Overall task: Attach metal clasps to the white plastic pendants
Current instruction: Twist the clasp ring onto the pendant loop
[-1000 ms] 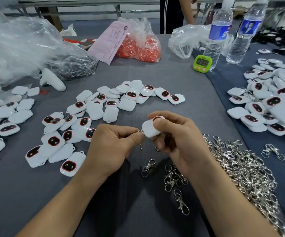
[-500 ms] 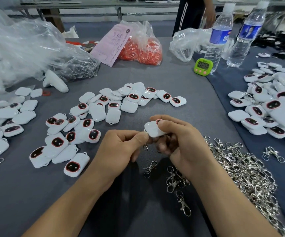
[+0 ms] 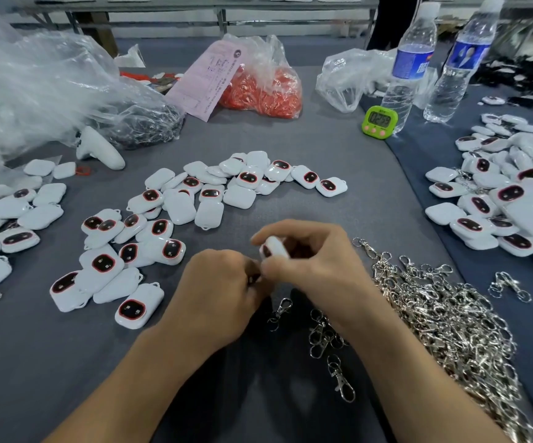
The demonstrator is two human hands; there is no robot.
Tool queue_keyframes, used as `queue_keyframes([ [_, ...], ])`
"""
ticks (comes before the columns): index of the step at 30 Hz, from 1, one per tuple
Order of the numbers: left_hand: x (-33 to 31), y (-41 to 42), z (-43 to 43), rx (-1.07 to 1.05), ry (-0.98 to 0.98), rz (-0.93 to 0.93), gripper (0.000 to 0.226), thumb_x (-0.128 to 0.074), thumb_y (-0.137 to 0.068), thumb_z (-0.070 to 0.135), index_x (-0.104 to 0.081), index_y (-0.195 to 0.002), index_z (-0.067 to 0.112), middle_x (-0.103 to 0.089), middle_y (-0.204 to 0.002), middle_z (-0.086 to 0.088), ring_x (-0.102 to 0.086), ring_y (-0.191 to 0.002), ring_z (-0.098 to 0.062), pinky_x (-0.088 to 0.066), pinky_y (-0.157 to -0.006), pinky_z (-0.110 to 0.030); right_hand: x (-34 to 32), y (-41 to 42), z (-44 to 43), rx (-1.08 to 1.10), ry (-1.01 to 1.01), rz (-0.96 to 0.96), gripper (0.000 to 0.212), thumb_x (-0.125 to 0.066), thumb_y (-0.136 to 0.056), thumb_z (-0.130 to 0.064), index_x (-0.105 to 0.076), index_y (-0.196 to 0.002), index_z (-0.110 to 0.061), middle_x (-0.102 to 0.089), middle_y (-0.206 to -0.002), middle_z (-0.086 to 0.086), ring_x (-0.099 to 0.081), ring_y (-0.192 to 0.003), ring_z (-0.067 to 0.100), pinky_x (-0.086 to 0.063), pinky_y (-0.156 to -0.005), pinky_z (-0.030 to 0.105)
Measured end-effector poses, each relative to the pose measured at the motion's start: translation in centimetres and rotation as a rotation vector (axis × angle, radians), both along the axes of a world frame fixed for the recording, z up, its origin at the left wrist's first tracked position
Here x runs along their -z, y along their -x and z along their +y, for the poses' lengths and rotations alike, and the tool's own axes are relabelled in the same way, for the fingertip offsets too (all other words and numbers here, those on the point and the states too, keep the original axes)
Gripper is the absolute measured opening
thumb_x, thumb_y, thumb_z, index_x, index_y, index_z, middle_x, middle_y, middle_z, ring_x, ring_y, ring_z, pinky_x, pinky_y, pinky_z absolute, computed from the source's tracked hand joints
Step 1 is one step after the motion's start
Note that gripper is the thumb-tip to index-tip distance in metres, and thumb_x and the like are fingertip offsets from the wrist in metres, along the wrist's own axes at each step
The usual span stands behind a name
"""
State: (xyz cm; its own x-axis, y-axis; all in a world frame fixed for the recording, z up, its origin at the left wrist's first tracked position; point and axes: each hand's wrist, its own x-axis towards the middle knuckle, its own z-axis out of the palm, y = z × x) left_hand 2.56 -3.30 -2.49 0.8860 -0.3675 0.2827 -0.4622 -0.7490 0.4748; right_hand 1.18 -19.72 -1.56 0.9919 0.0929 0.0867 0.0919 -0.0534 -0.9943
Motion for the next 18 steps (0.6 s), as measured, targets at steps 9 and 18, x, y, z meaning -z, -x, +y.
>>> queue_keyframes([
  [9,0.5,-0.4,-0.5,-0.123,0.513,0.237,0.012,-0.073,-0.089,0.035,-0.079,-0.079,0.039,-0.055,-0.045,0.009,-0.042,-0.041,-0.002,-0.036,-0.044,-0.015,-0.2,-0.8,-0.5,0.206,-0.374,0.24,0.021,-0.063,-0.087,-0.002,-0.081,-0.093,-0.012,-0.065,-0.072,0.013,-0.043,-0.042,0.013,-0.032,-0.041,0.022],
  [18,0.1,0.0,-0.7,-0.103,0.432,0.174,0.025,-0.066,-0.078,0.035,-0.074,-0.063,0.016,-0.046,-0.044,-0.003,-0.038,-0.043,-0.005,-0.035,-0.045,-0.027,-0.1,-0.6,0.0,0.266,-0.285,0.177,0.02,-0.063,-0.083,-0.006,-0.079,-0.088,-0.015,-0.068,-0.065,0.006,-0.043,-0.04,0.012,-0.033,-0.04,0.021],
])
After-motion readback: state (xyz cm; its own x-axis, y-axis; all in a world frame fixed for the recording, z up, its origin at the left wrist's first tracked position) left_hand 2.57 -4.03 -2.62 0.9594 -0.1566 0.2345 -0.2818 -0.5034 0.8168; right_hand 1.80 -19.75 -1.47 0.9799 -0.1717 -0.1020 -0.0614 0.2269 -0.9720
